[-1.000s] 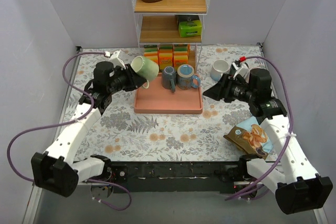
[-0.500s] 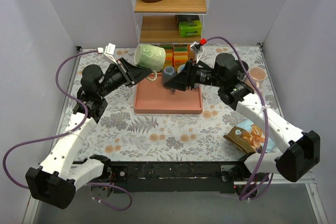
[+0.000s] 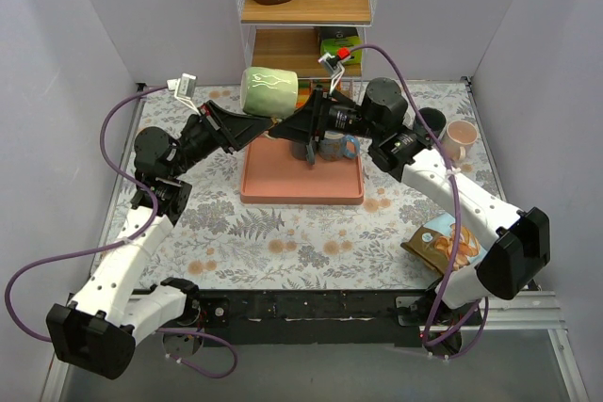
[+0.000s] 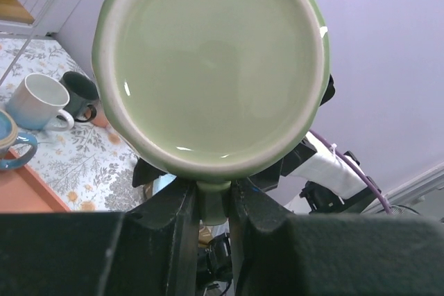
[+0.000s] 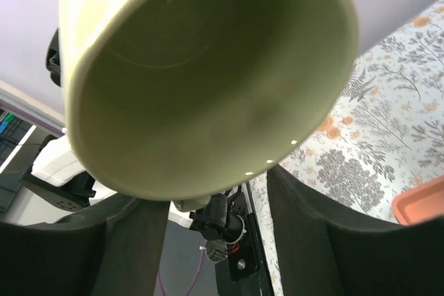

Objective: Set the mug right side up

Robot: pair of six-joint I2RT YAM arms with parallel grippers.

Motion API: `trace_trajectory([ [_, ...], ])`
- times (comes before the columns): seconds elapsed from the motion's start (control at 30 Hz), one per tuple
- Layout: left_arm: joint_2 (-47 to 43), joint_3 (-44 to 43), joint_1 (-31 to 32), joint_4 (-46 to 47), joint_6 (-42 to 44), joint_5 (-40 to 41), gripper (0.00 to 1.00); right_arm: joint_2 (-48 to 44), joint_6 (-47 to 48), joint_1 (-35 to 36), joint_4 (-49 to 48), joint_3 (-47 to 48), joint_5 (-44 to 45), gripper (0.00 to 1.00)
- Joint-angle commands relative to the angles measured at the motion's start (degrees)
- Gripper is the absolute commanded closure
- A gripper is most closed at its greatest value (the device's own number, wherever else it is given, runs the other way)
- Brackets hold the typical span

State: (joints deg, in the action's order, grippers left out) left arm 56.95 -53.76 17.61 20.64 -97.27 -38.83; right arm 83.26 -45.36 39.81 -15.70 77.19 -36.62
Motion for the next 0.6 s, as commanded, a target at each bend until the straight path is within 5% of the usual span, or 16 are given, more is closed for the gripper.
trace_trajectory([
  [0.0,-2.46,0.32,0.15,8.45,-1.87,-1.08,1.00,1.28,-3.58,1.49,-8.45,2.36,-0.11,0.43],
  [0.17,-2.46,0.58,0.15,8.89,-1.69,-0.99,1.00,1.90,-6.92,2.37,-13.03,0.60,-0.38,0.60],
  [0.27,-2.54,0.93,0.15,8.62,-1.43,-0.37,1.00,2.16,-9.47,2.64,-16.37,-0.37,-0.21,0.78],
  [0.33,-2.72,1.02,0.15,8.01,-1.08,0.07,1.00,2.69,-11.41,2.73,-17.69,-0.37,-0.20,0.99],
  [0.57,-4.04,1.81,0.15,5.11,0.59,3.23,0.97,2.17,-16.07,3.43,-21.03,-1.86,2.95,0.99],
])
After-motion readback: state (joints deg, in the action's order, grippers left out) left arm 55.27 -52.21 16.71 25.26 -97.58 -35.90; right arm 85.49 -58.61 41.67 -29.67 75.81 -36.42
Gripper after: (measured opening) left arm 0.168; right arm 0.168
